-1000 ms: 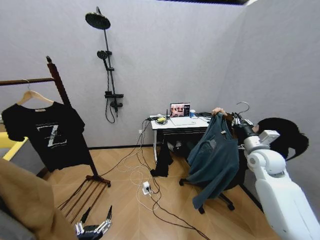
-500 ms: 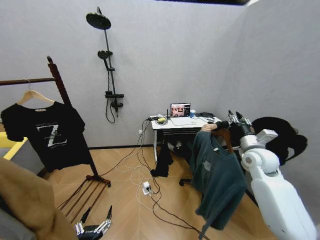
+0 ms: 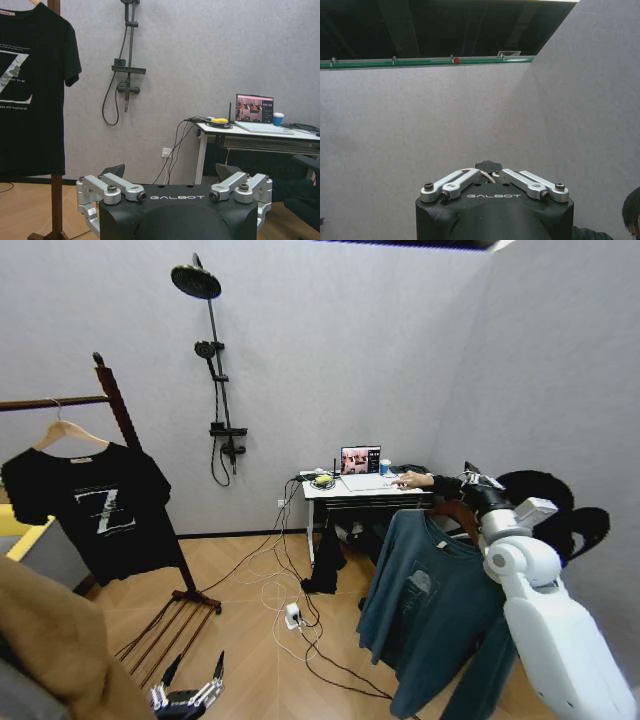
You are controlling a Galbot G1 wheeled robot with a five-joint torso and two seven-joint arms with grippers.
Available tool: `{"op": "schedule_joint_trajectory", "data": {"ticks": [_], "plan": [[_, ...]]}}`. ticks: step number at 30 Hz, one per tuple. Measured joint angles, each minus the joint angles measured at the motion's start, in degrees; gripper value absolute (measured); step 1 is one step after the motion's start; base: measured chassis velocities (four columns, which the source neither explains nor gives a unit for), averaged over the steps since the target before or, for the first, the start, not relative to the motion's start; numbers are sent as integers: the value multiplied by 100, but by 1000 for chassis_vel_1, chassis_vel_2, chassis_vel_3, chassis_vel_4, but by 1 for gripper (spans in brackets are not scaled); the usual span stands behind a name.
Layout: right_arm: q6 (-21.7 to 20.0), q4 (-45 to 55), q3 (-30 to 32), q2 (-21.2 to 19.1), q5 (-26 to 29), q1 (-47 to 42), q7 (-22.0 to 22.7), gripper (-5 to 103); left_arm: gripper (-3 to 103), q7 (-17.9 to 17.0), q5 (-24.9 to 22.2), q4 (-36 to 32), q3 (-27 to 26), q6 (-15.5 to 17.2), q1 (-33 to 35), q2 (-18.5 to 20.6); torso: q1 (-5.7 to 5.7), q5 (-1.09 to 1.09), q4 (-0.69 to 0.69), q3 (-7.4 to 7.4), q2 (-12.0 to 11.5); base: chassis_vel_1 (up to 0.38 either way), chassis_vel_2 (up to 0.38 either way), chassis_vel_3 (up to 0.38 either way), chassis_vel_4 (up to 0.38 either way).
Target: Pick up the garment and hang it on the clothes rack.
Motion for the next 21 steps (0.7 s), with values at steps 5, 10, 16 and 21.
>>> {"op": "schedule_joint_trajectory", "data": {"ticks": [5,10,16,21], "plan": [[1,0,78,1,-11,-50,-16,0,100,0,0,0,0,0,0,0,0,0,0,0,0,0,0,0,0],[6,-11,141,-15,-13,-78,-36,0,100,0,0,0,0,0,0,0,0,0,-1,0,0,0,0,0,0],[19,-24,160,-37,-13,-72,-45,0,100,0,0,0,0,0,0,0,0,-1,0,-1,0,0,0,0,0],[24,-1,196,-42,-3,-105,-41,1,100,0,0,0,0,0,0,0,0,0,-1,0,0,0,0,0,0]]}}
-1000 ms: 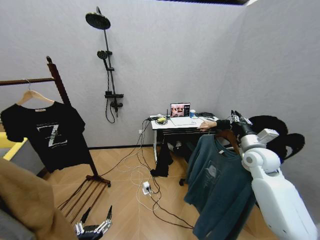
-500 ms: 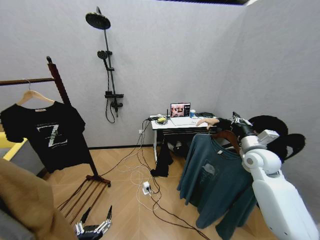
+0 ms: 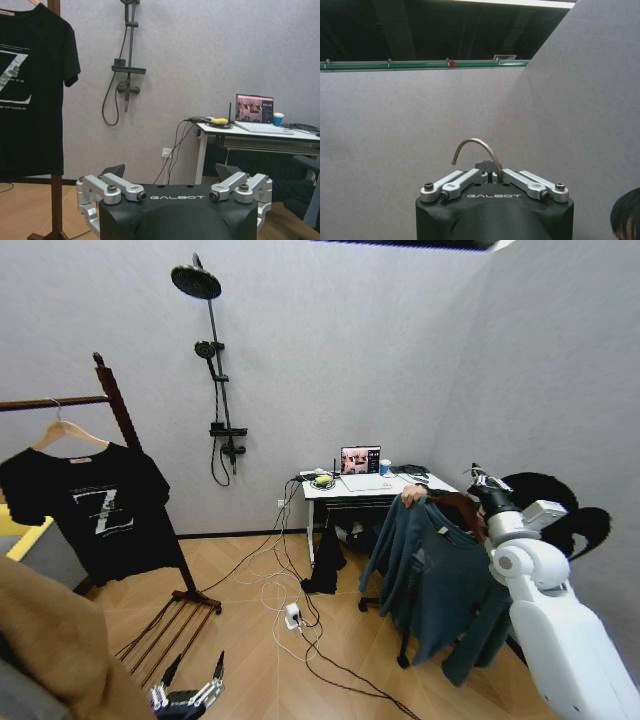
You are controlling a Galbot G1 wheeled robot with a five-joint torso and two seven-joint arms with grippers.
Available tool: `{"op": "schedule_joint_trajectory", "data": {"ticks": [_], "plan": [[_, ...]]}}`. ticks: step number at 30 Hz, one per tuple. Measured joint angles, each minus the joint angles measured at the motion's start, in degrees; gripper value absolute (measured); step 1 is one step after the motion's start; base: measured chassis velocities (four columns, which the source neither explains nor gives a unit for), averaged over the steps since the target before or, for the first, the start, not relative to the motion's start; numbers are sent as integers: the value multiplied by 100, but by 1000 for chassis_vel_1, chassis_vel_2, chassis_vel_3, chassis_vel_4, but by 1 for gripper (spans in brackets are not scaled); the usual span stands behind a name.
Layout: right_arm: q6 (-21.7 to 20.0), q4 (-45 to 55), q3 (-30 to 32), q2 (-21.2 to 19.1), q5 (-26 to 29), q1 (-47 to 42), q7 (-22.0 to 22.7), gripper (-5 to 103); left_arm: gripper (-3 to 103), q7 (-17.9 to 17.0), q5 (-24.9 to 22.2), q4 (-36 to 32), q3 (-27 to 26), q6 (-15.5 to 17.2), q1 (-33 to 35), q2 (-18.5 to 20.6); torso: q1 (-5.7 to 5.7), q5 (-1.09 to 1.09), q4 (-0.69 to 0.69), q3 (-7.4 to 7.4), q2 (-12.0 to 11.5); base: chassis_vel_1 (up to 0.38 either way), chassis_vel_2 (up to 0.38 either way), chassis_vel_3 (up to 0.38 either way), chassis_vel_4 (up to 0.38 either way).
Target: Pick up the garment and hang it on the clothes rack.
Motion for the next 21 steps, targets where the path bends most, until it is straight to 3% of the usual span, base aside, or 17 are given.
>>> {"op": "schedule_joint_trajectory", "data": {"ticks": [2,4,6,7,9,10,12,13,16,21], "plan": [[1,17,22,0,14,-31,0,1,100,0,0,0,0,0,0,0,0,0,0,0,0,0,0,0,0],[1,96,84,0,23,-148,-52,17,100,0,0,0,0,0,0,0,0,0,0,0,0,0,0,0,0],[-1,120,103,2,18,-187,-82,17,100,0,0,0,0,0,0,0,0,0,0,0,-1,0,0,0,0],[-15,183,151,18,-9,-295,-148,28,100,0,0,0,0,0,0,0,0,0,0,0,0,0,0,0,0],[-24,211,175,30,-23,-352,-177,28,100,0,0,0,0,0,0,0,0,0,0,0,0,0,0,0,0],[-35,240,207,45,-49,-424,-202,39,100,0,0,0,0,0,0,0,0,0,0,0,0,0,0,0,0],[-39,246,220,53,-64,-452,-207,39,100,0,0,0,0,0,0,0,0,0,0,0,0,0,0,0,0],[-52,247,245,64,-109,-491,-207,50,100,0,0,0,0,0,0,0,0,0,0,0,-1,0,0,0,0],[-53,226,270,74,-202,-505,-204,55,100,0,0,0,0,0,0,0,0,0,0,0,0,0,0,0,0],[8,134,283,162,-446,-612,-137,77,100,0,0,0,0,0,0,0,0,0,-1,0,0,0,0,0,0]]}}
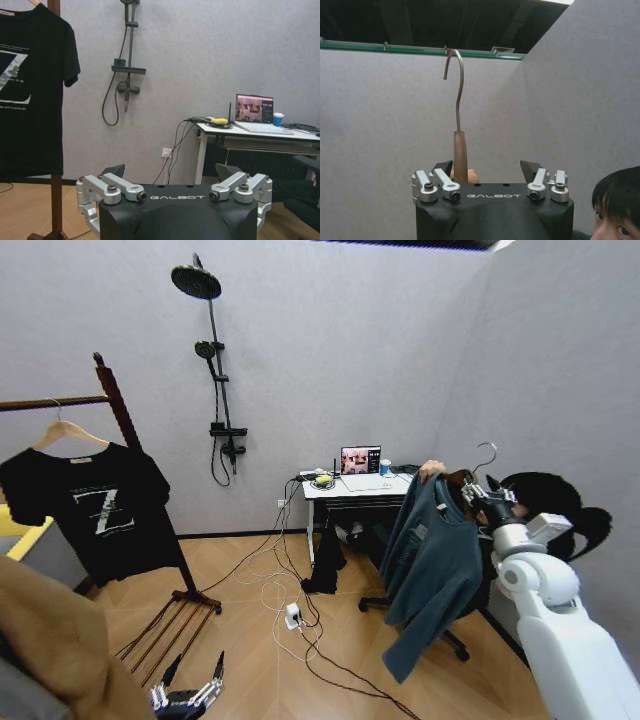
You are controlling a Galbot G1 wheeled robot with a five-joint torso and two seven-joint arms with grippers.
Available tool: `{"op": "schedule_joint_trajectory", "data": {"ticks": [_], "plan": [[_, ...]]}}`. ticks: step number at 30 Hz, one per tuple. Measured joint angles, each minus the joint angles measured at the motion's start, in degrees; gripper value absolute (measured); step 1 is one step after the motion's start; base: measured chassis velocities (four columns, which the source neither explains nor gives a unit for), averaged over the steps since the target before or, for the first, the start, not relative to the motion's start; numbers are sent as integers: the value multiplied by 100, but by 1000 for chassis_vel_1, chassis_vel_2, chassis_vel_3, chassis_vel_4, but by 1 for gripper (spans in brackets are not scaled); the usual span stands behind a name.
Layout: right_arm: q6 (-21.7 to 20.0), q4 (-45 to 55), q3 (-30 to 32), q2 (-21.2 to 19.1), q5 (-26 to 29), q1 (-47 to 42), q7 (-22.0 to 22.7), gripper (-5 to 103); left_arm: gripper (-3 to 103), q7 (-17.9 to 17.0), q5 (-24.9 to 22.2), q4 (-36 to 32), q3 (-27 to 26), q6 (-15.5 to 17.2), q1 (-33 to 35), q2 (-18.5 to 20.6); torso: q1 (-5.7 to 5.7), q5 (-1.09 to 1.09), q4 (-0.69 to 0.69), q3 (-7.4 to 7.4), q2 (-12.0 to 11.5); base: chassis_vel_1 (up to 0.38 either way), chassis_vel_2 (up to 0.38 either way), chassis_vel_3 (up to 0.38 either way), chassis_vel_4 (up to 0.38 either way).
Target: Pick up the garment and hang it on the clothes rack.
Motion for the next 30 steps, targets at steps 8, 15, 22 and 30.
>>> {"op": "schedule_joint_trajectory", "data": {"ticks": [8,15,22,30], "plan": [[122,-112,-181,10,-83,186,-6,86,100,0,0,0,0,0,0,0,0,0,1,0,0,0,0,0,0],[176,-189,-334,37,-209,311,-26,59,100,0,0,0,0,0,0,0,0,0,1,0,0,0,0,0,0],[281,-223,-385,78,-340,328,-52,32,100,0,0,0,0,0,0,0,0,0,1,0,0,0,0,0,0],[307,-188,-366,86,-341,289,-64,9,100,0,0,0,0,0,0,0,0,0,0,0,0,0,0,0,0]]}}
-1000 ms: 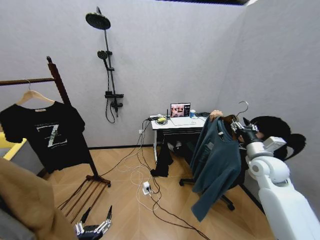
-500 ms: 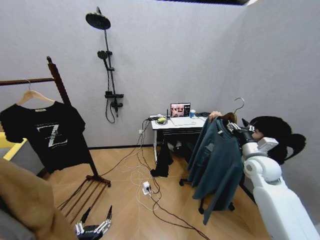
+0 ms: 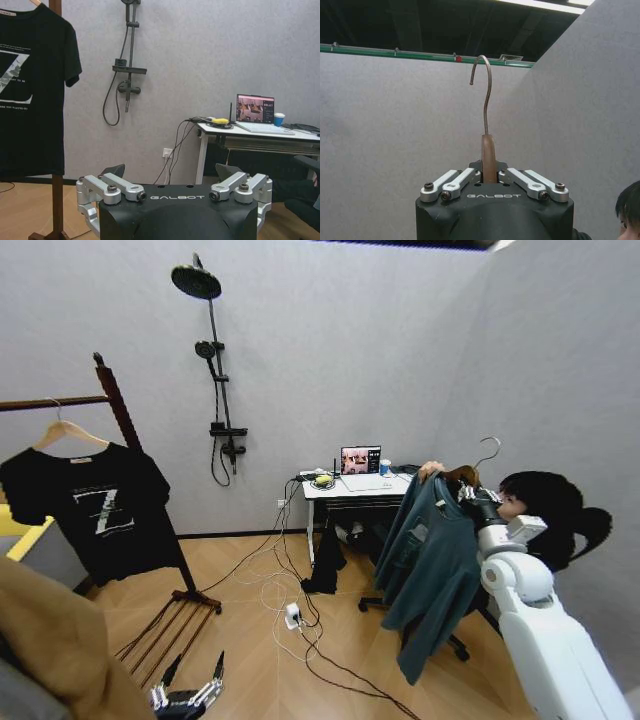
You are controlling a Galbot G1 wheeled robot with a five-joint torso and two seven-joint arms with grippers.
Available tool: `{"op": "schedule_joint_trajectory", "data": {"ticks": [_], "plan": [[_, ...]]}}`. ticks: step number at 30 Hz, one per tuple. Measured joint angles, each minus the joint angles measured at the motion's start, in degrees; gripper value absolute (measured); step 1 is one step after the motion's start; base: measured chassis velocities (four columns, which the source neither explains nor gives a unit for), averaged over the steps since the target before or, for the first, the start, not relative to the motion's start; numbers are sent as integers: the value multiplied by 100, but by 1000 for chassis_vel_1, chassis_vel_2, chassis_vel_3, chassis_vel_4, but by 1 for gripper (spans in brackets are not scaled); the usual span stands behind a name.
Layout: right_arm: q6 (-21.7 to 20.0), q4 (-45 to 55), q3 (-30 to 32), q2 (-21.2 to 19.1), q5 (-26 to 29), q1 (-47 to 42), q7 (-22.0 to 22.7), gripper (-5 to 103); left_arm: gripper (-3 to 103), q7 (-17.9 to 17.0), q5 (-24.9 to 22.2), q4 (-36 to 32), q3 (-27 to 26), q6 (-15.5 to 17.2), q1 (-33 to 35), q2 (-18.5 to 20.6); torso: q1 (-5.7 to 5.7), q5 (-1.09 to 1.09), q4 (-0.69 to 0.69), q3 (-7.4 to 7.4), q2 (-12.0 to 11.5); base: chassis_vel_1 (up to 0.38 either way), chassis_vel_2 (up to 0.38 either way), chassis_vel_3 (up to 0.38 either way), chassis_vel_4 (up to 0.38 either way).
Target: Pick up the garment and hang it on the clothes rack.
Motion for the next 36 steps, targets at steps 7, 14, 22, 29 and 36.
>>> {"op": "schedule_joint_trajectory", "data": {"ticks": [7,14,22,29,36], "plan": [[29,58,35,-10,18,-66,-6,9,100,0,0,0,0,0,0,0,0,2,-2,0,0,0,0,0,0],[12,189,25,-20,212,-117,64,26,100,0,0,0,0,0,0,0,0,0,0,0,0,0,0,0,0],[174,165,-13,61,113,-296,-16,26,100,0,0,0,1,0,0,0,0,2,-1,0,0,0,0,0,0],[225,125,12,-29,99,-141,-75,5,100,0,0,0,0,0,0,0,0,-1,0,0,1,0,0,0,0],[227,111,23,-50,122,-85,-77,2,100,0,0,0,0,0,0,0,0,0,1,0,1,0,0,0,0]]}}
